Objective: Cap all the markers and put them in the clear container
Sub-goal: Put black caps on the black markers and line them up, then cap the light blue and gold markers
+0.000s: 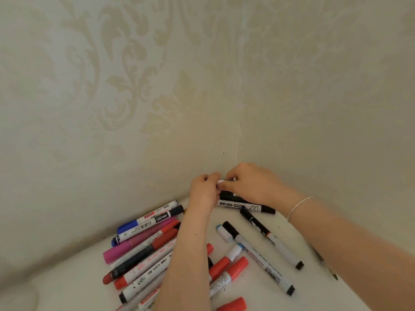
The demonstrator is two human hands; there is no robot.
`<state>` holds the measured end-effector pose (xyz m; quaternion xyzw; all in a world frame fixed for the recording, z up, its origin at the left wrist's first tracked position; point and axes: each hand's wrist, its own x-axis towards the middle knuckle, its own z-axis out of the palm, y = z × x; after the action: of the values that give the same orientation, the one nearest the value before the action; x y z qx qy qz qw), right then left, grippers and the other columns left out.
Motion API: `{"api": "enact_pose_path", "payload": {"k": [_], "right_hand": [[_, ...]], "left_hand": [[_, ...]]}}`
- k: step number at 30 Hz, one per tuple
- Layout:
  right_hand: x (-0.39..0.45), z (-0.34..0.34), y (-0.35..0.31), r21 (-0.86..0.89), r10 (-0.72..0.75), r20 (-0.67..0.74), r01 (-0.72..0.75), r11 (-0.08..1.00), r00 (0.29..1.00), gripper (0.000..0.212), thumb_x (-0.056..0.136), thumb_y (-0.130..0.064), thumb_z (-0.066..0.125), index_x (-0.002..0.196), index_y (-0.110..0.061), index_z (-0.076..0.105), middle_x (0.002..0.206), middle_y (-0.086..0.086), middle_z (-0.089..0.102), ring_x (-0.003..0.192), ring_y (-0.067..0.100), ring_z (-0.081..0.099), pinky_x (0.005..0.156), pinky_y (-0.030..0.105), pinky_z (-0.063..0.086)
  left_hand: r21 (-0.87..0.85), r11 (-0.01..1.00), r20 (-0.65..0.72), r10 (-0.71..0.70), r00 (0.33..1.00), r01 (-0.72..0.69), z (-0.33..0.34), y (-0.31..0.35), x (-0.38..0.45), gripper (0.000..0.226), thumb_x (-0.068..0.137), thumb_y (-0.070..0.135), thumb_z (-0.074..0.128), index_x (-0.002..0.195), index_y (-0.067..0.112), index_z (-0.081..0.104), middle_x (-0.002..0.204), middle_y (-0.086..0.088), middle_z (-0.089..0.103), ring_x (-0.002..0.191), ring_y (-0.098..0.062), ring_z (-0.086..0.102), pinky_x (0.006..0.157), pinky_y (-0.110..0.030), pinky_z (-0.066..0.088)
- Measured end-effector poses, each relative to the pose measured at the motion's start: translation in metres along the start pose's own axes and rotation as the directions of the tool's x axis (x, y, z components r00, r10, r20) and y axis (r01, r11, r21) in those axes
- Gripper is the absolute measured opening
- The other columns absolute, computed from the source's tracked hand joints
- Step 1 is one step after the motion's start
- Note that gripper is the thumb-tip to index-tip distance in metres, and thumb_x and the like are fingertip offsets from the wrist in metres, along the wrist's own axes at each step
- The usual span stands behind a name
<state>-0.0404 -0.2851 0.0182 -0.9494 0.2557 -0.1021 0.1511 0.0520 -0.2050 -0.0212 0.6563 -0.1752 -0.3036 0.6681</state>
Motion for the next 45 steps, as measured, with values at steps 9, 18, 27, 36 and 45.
{"api": "enact_pose_path", "payload": {"k": [9, 18, 27, 36, 45], "right_hand": [[0.010, 0.009, 0.039, -0.040, 0.059, 0.033, -0.058, 0.998, 0.998, 0.020, 0.087, -0.040, 0.062, 0.083, -0.020, 0.061, 0.077, 0.000, 0.058, 0.076, 0.023, 0.058, 0.060, 0.030, 0.041], [0.004, 0.020, 0.030, -0.172, -0.002, -0.062, -0.009, 0.985, 0.998, 0.033, 0.092, -0.015, 0.052, 0.125, -0.014, 0.054, 0.116, 0.008, 0.051, 0.109, 0.025, 0.047, 0.086, 0.031, 0.038], [-0.012, -0.030, 0.018, -0.194, 0.335, 0.283, -0.288, 0.938, 0.899, 0.012, 0.087, -0.004, 0.050, 0.099, -0.005, 0.053, 0.085, 0.009, 0.057, 0.076, 0.024, 0.057, 0.064, 0.030, 0.049], [-0.047, -0.058, 0.058, -0.207, 0.470, 0.350, -0.423, 0.882, 0.810, 0.022, 0.085, 0.000, 0.053, 0.104, 0.007, 0.062, 0.082, 0.019, 0.069, 0.071, 0.028, 0.063, 0.077, 0.037, 0.055], [-0.078, -0.028, 0.077, -0.325, 0.519, 0.179, -0.447, 0.833, 0.836, 0.007, 0.089, -0.004, 0.050, 0.085, -0.007, 0.046, 0.071, 0.008, 0.054, 0.057, 0.023, 0.060, 0.052, 0.027, 0.047]], "left_hand": [[0.643, 0.763, 0.070, 0.032, 0.997, -0.069, -0.003, 0.004, -0.004, 0.041, 0.097, 0.035, 0.048, 0.113, -0.002, 0.058, 0.097, -0.016, 0.067, 0.084, -0.028, 0.064, 0.058, -0.026, 0.039], [0.949, 0.310, 0.192, -0.429, 0.883, -0.055, -0.017, 0.019, -0.022, 0.025, 0.081, 0.037, 0.074, 0.089, 0.016, 0.061, 0.069, 0.005, 0.063, 0.054, -0.008, 0.048, 0.056, -0.023, 0.041], [0.940, 0.328, 0.230, -0.409, 0.883, -0.093, -0.006, 0.018, -0.027, 0.017, 0.084, 0.017, 0.065, 0.068, 0.015, 0.058, 0.060, 0.004, 0.058, 0.045, -0.007, 0.044, 0.052, -0.021, 0.035], [0.768, 0.611, 0.270, -0.035, 0.962, -0.193, 0.002, 0.029, -0.028, 0.012, 0.088, 0.014, 0.057, 0.076, 0.011, 0.060, 0.068, -0.006, 0.059, 0.060, -0.018, 0.049, 0.055, -0.021, 0.038], [0.514, 0.825, 0.331, 0.061, 0.942, -0.234, 0.016, 0.033, -0.036, 0.012, 0.089, 0.014, 0.066, 0.100, 0.010, 0.062, 0.080, -0.002, 0.071, 0.063, -0.003, 0.068, 0.056, -0.015, 0.049]]}}
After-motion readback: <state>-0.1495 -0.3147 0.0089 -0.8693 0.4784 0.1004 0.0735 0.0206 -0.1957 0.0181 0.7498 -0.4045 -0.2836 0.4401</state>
